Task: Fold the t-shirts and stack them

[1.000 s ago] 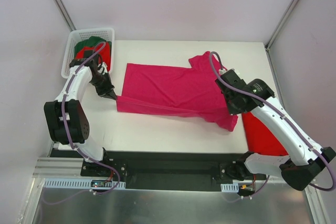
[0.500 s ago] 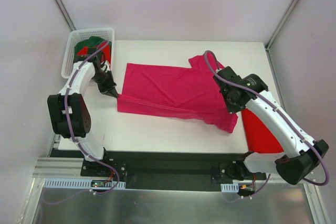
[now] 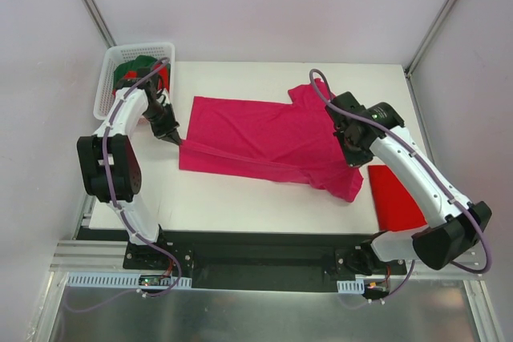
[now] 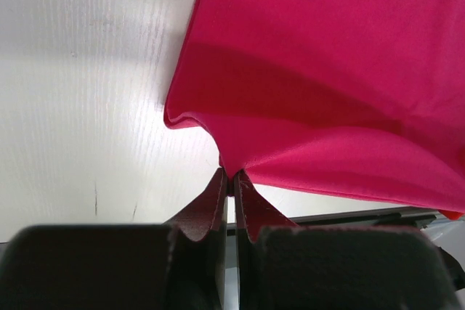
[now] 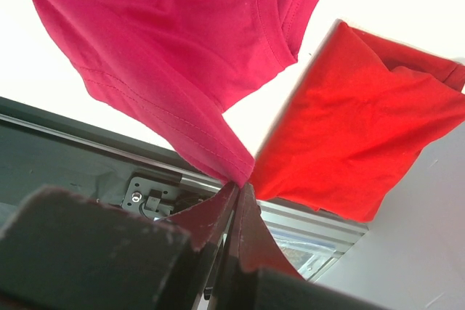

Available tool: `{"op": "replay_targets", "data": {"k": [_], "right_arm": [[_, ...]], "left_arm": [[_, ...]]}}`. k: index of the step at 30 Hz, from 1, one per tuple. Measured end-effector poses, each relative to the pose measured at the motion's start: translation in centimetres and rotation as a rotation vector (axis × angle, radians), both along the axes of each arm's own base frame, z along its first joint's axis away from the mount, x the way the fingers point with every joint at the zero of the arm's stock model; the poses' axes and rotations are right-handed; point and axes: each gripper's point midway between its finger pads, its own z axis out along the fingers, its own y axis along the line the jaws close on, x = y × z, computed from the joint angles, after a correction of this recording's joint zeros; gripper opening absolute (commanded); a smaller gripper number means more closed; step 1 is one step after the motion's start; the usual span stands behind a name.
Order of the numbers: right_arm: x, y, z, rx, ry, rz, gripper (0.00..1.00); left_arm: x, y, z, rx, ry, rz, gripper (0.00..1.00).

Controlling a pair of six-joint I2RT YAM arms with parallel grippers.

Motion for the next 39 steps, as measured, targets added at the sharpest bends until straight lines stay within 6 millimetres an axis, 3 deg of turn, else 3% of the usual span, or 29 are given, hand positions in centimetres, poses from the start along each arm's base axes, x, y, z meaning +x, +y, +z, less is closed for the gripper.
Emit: {"op": "replay_targets", "data": {"k": [17, 29, 39], "right_arm": [[1.9, 0.1, -0.5, -0.016, 0.042, -0.025, 0.01], [4.7, -0.4, 0.3, -0.021, 0.020, -0.076, 0.01], [5.4, -1.0, -0.2, -0.034, 0.042, -0.102, 0.01]], "left_arm": [[2.1, 0.0, -0.2, 0.004, 0.001, -0.005, 0.00], [2.9, 0.0, -0.2, 0.004, 0.005, -0.007, 0.00], [4.2, 0.1, 0.6, 0.011, -0.018, -0.005, 0.00]]}}
